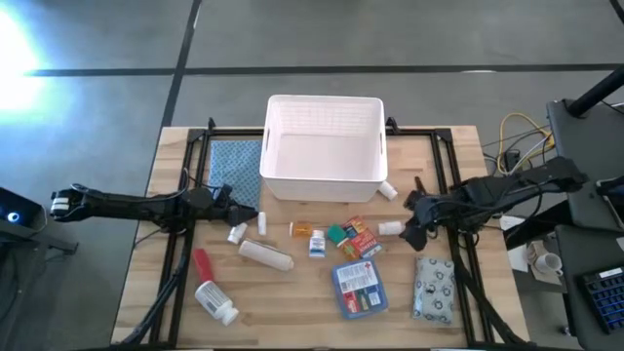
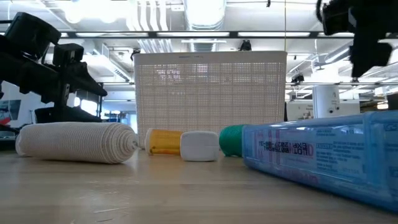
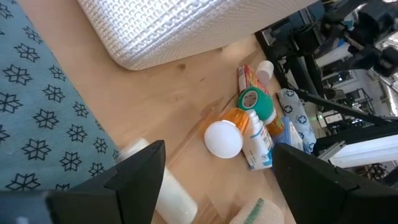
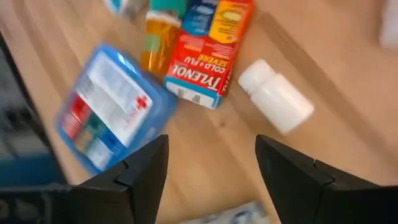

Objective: Pick & place medical supplies in basket/bin
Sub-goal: Put the bottom right white medicine bottle into the white bin

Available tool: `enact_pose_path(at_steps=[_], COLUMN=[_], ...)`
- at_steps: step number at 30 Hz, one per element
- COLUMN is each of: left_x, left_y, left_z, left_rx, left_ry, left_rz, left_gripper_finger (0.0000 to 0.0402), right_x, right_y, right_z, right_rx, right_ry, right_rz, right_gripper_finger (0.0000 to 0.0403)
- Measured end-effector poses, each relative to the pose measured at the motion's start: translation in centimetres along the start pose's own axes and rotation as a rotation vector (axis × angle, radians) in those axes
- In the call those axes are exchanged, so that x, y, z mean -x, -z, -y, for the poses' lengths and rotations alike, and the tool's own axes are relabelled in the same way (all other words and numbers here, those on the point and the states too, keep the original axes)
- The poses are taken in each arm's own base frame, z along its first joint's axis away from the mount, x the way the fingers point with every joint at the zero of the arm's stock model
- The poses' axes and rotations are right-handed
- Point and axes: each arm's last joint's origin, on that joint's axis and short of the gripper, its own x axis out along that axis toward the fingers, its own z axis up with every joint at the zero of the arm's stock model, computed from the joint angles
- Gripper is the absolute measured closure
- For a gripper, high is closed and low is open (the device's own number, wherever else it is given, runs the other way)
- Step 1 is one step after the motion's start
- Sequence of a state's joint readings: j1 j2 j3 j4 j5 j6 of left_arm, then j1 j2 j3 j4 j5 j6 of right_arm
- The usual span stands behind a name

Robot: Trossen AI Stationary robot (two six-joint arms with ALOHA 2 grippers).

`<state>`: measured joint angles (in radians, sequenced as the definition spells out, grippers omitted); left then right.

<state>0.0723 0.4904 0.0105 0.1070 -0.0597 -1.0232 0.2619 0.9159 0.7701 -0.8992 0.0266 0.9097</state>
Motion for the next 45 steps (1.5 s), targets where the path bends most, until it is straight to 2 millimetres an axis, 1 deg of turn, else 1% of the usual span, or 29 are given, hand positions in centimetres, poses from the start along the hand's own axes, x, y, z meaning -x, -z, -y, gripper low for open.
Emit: enact_pose_path(at_steps=[2, 6, 11, 15, 24, 27, 33, 36, 40, 45], left_x=[0.0, 0.0, 0.0, 0.0, 0.0, 0.0, 0.0, 0.0, 0.0, 0.0], left_y=[0.0, 0.0, 0.0, 0.0, 0.0, 0.0, -0.1, -0.1, -0.1, -0.1], left_z=[0.0, 0.0, 0.0, 0.0, 0.0, 0.0, 0.0, -0.1, -0.1, -0.1], left_rx=[0.000, 0.000, 0.000, 0.000, 0.001, 0.001, 0.001, 0.013, 0.014, 0.014], left_ry=[-0.001, -0.001, -0.001, -0.001, 0.000, -0.002, -0.017, -0.026, -0.026, -0.026], left_rz=[0.000, -0.001, -0.001, -0.001, 0.000, 0.002, 0.030, 0.046, 0.046, 0.046], left_gripper_finger=[0.0128, 0.0128, 0.0128, 0.0128, 0.0128, 0.0128, 0.0128, 0.0128, 0.0128, 0.0128], right_x=[-0.9, -3.2, -5.5, -6.5, -8.8, -9.2, -9.5, -9.7, -9.8, -9.9], right_y=[-0.4, -0.6, -0.7, -0.9, -0.8, -0.9, -1.3, -1.3, -1.2, -1.0], right_z=[-0.5, -0.9, -0.6, -0.3, -0.3, -0.4, -0.9, -1.0, -0.7, -0.5], right_rx=[0.114, 0.210, 0.370, 0.484, 0.653, 0.669, 0.626, 0.624, 0.632, 0.675], right_ry=[0.033, 0.117, 0.303, 0.418, 0.470, 0.475, 0.471, 0.460, 0.479, 0.482], right_rz=[-0.027, -0.102, -0.153, -0.149, -0.263, -0.283, -0.236, -0.218, -0.216, -0.235], right_gripper_finger=[0.0172, 0.0172, 0.0172, 0.0172, 0.0172, 0.0172, 0.0167, 0.0150, 0.0116, 0.0080])
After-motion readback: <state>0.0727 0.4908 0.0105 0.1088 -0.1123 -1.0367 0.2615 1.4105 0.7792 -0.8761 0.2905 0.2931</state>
